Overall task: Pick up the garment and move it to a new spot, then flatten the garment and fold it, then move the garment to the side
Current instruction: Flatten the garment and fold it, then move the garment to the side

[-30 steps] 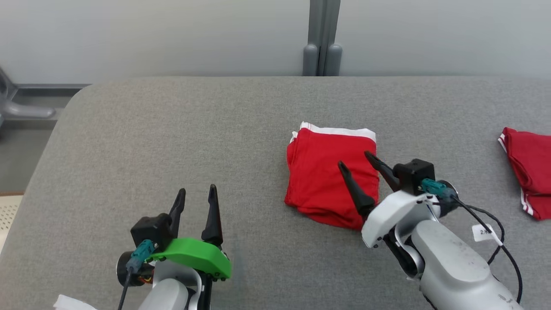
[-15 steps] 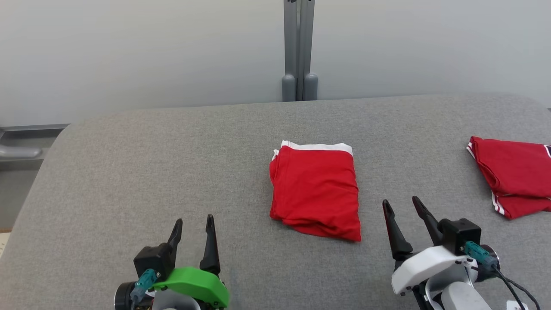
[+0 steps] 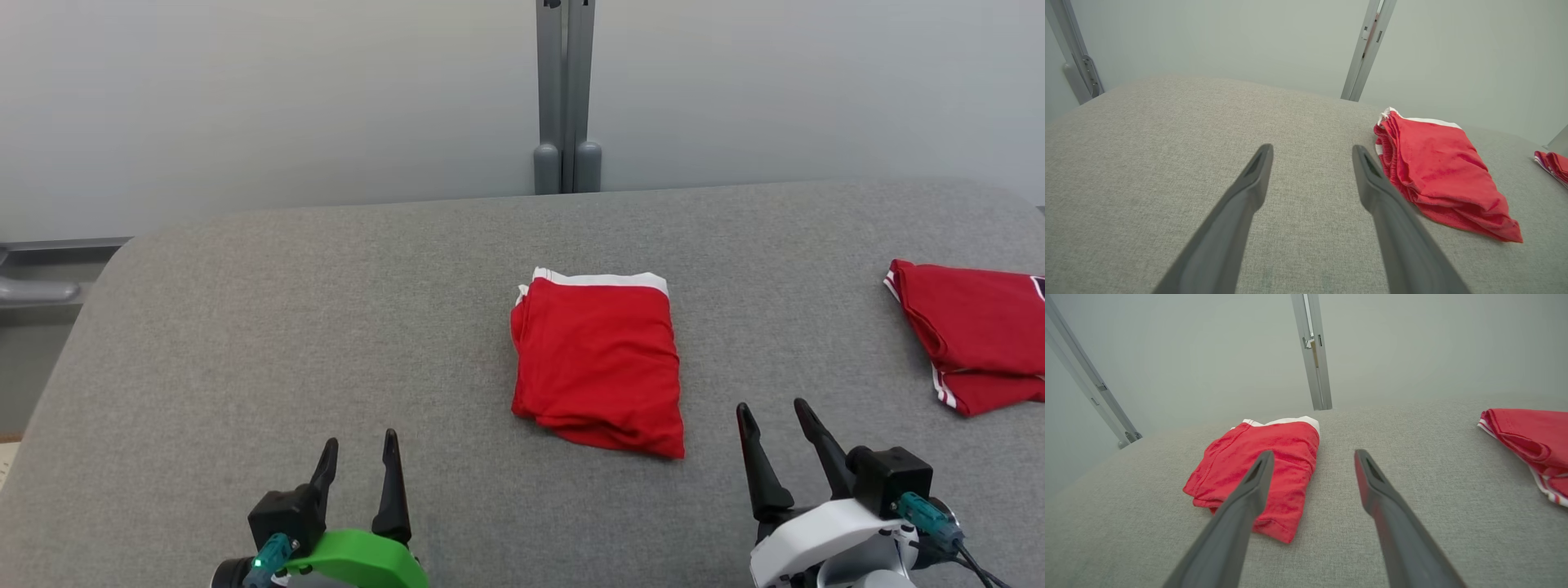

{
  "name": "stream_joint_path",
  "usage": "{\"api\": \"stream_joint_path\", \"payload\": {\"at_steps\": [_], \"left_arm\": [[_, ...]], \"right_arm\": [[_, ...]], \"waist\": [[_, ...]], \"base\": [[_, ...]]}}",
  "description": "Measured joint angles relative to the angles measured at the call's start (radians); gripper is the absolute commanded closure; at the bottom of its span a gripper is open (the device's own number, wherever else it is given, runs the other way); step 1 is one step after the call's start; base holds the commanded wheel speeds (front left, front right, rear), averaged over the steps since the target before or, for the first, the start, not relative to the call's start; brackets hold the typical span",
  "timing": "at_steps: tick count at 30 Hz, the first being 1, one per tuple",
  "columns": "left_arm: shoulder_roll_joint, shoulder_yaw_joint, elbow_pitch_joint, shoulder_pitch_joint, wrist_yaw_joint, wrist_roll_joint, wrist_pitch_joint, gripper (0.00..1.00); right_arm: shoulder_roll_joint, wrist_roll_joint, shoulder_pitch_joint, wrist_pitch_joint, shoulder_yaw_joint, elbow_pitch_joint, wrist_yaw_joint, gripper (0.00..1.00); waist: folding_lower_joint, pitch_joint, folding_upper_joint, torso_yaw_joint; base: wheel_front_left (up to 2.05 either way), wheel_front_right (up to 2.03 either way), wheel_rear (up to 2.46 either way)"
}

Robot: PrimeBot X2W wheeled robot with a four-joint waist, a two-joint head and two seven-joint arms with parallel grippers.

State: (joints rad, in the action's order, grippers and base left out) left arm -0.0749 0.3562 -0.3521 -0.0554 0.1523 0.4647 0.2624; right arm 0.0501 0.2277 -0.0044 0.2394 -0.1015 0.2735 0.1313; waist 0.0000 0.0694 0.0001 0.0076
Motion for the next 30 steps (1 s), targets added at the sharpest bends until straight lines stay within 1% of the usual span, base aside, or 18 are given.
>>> {"api": "stream_joint_path", "payload": {"at_steps": [7,22,26,30], "left_arm": [[0.004,-0.003,-0.007,0.000,-0.010,-0.010,0.000,0.00],[0.015,-0.006,-0.003,-0.001,-0.012,-0.020,0.000,0.00],[0.016,-0.007,0.001,-0.002,-0.013,-0.023,0.000,0.00],[0.017,-0.008,0.005,-0.012,-0.018,-0.027,0.000,0.00]], "right_arm": [[0.000,0.001,0.001,-0.018,-0.003,-0.007,0.000,0.00],[0.000,-0.012,0.000,-0.028,0.020,-0.013,0.000,0.00],[-0.001,-0.020,-0.035,-0.062,0.034,-0.016,0.000,0.00],[-0.001,-0.032,-0.122,-0.147,0.065,-0.019,0.000,0.00]], "waist": [[0.0000,-0.004,0.0000,0.003],[0.0000,-0.014,0.0000,0.012],[0.0000,-0.024,0.0000,0.018],[0.0000,-0.042,0.0000,0.027]], "base": [[0.00,0.00,0.00],[0.00,0.00,0.00],[0.00,0.00,0.00],[0.00,0.00,0.00]]}}
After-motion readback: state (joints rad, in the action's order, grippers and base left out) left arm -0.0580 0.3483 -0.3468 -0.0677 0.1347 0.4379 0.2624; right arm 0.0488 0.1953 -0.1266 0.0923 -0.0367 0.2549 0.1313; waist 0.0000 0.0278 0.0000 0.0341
